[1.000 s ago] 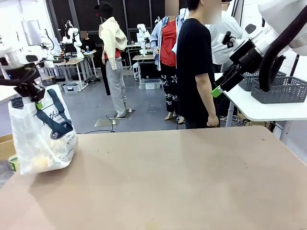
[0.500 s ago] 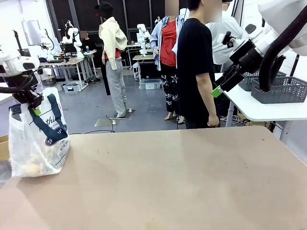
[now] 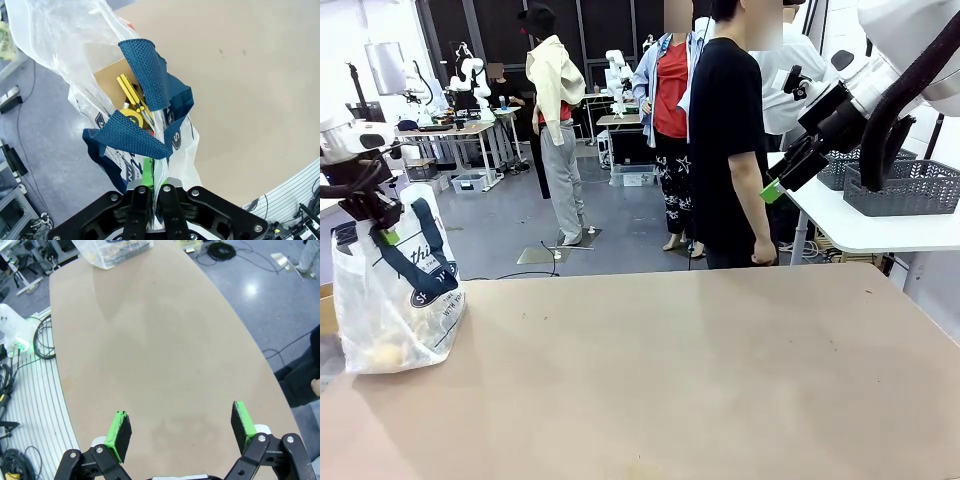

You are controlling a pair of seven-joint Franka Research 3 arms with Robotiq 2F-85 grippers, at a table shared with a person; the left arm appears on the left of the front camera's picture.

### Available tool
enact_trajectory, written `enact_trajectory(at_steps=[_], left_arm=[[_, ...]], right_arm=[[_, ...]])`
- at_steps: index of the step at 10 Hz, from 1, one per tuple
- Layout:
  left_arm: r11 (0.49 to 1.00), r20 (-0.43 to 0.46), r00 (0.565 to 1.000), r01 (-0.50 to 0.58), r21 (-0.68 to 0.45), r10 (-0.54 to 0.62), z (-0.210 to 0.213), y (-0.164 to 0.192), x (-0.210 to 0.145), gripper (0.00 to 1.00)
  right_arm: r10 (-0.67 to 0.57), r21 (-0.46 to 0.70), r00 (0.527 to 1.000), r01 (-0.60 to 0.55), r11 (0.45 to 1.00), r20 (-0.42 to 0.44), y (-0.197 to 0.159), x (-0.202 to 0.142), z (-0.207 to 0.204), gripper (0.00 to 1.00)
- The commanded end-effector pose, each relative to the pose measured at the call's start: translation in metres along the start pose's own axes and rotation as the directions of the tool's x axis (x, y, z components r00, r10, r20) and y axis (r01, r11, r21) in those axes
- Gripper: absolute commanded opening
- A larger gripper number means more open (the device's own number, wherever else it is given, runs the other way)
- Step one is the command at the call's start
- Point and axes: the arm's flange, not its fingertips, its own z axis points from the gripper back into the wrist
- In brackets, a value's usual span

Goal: Transfer purchased items from the store into the shopping bag.
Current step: Move the Reusable shopping bag to the right side of the table.

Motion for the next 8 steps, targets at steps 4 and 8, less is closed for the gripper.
enact_trajectory(at_steps=[4,8], left_arm=[[1.000,0.002,1.000,0.002,0.001,-0.002,0.0012,-0.0008,0.0011,0.00],[1.000,0.010,1.000,0.005,-0.008,-0.005,0.0014,-0.0001,-0.0002,0.56]], right_arm=[[0.009,-0.009,1.000,-0.009,1.000,0.012,-0.0005,-0.0005,-0.0024,1.00],[0.009,-0.009,1.000,-0.009,1.000,0.012,-0.0005,-0.0005,-0.0024,1.00]])
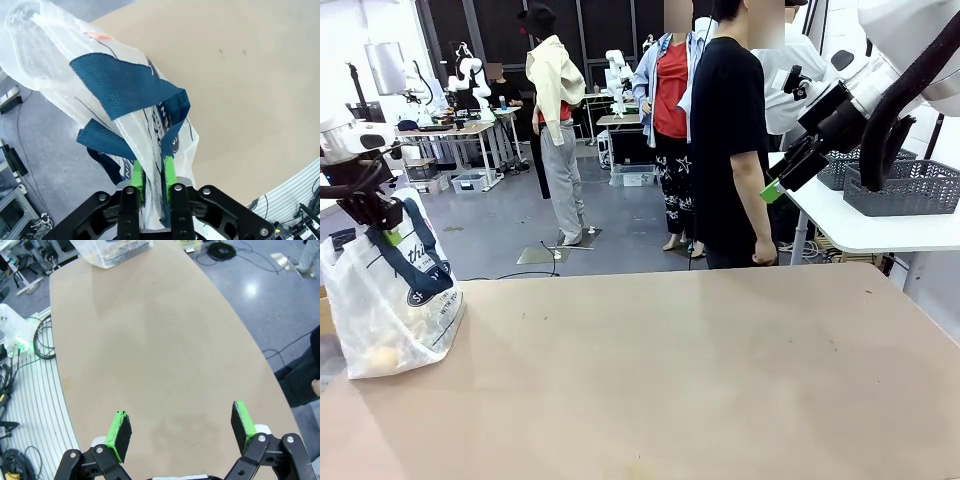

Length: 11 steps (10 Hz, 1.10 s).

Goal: Transfer purchased items from the store into the shopping bag.
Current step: Move the Reusable shopping bag to the right side of the table.

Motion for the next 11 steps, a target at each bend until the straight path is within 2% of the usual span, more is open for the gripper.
enact_trajectory(at_steps=[1,2,3,9,11], left_arm=[[1.000,0.014,1.000,0.000,-0.007,0.000,0.003,0.001,-0.001,0.75],[1.000,0.014,1.000,0.002,-0.007,-0.002,0.004,0.002,-0.001,0.94],[1.000,0.015,1.000,0.005,-0.005,-0.004,0.006,0.002,-0.001,1.00],[0.997,0.042,0.998,0.046,0.062,-0.049,0.046,0.002,0.000,1.00],[0.993,0.068,0.991,0.113,0.016,-0.114,0.062,-0.006,-0.001,1.00]], right_arm=[[0.009,-0.009,1.000,-0.009,1.000,0.012,0.000,-0.001,-0.002,1.00],[0.009,-0.009,1.000,-0.009,1.000,0.012,0.000,-0.001,-0.002,1.00],[0.009,-0.009,1.000,-0.009,1.000,0.012,0.000,-0.001,-0.002,1.00],[0.009,-0.009,1.000,-0.009,1.000,0.012,0.000,-0.001,-0.002,1.00],[0.009,-0.009,1.000,-0.009,1.000,0.012,0.000,-0.001,-0.002,1.00]])
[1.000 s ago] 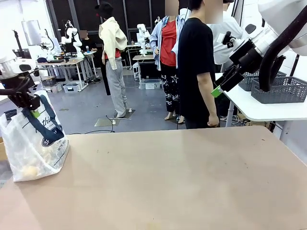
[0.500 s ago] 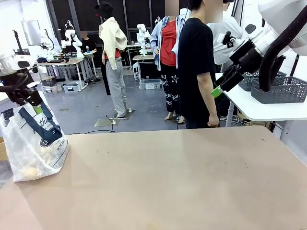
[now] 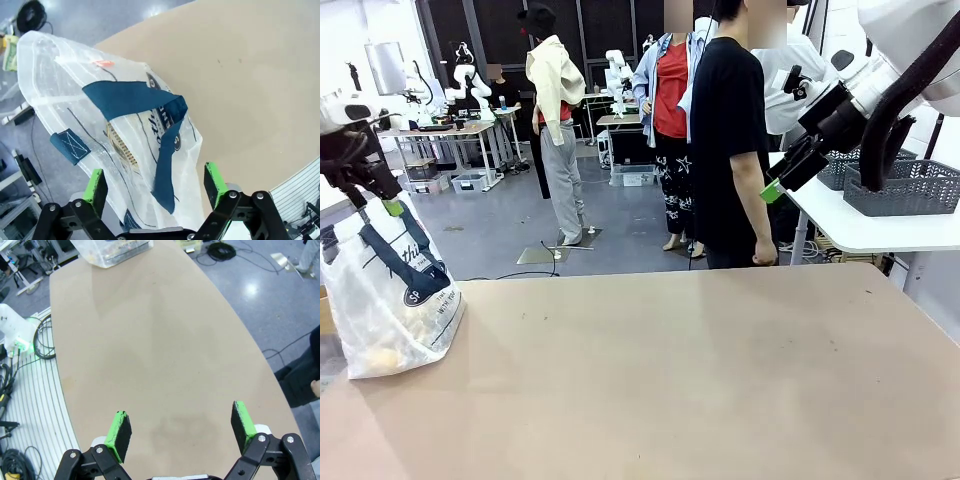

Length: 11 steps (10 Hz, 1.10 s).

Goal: Transfer purchased items from the store into the shopping bag.
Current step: Move the Reusable shopping bag to the right side of the table.

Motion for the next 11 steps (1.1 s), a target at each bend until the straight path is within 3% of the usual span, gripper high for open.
enact_trajectory(at_steps=[1,3,5,8,11], left_arm=[[0.991,0.029,0.993,0.118,-0.067,-0.116,0.021,-0.008,-0.004,1.00],[0.941,0.109,0.952,0.301,-0.153,-0.287,0.042,-0.021,-0.006,1.00],[0.843,0.200,0.874,0.481,-0.240,-0.442,0.050,-0.041,-0.008,1.00],[0.703,0.372,0.762,0.640,-0.309,-0.530,0.056,-0.060,-0.007,1.00],[0.662,0.454,0.684,0.711,-0.238,-0.571,0.058,-0.064,-0.004,1.00]], right_arm=[[0.009,-0.009,1.000,-0.009,1.000,0.012,0.000,0.000,-0.002,1.00],[0.009,-0.009,1.000,-0.009,1.000,0.012,0.000,0.000,-0.002,1.00],[0.009,-0.009,1.000,-0.009,1.000,0.012,0.000,0.000,-0.002,1.00],[0.009,-0.009,1.000,-0.009,1.000,0.012,0.000,0.000,-0.002,1.00],[0.009,-0.009,1.000,-0.009,1.000,0.012,0.000,0.000,-0.002,1.00]])
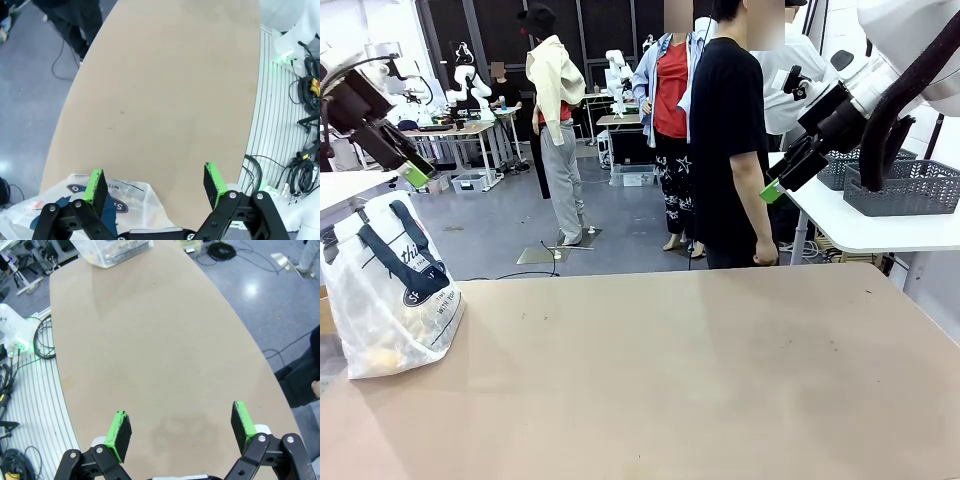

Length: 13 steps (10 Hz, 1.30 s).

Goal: Transfer purchased items from the store into the shopping bag.
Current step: Move the Reusable shopping bag to the right side of the table.

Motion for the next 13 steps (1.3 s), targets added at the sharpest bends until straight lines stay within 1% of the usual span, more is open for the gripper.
enact_trajectory(at_steps=[1,2,3,4,13], left_arm=[[0.999,0.046,0.998,0.053,-0.004,-0.053,0.0046,0.0041,-0.0072,1.00],[0.998,0.067,0.996,0.058,-0.012,-0.057,0.0047,0.0062,-0.0093,1.00],[0.998,0.069,0.996,0.059,0.003,-0.059,0.0057,0.0059,-0.0106,1.00],[0.999,0.024,0.999,0.033,0.001,-0.033,0.0027,0.0021,-0.0030,1.00],[0.999,0.024,0.999,0.033,0.001,-0.033,0.0027,0.0021,-0.0030,1.00]], right_arm=[[0.008,-0.009,1.000,-0.008,1.000,0.012,-0.0006,-0.0007,-0.0021,1.00],[0.008,-0.009,1.000,-0.008,1.000,0.012,-0.0006,-0.0007,-0.0021,1.00],[0.008,-0.009,1.000,-0.008,1.000,0.012,-0.0006,-0.0007,-0.0021,1.00],[0.008,-0.009,1.000,-0.008,1.000,0.012,-0.0006,-0.0007,-0.0021,1.00],[0.008,-0.009,1.000,-0.008,1.000,0.012,-0.0006,-0.0007,-0.0021,1.00]])
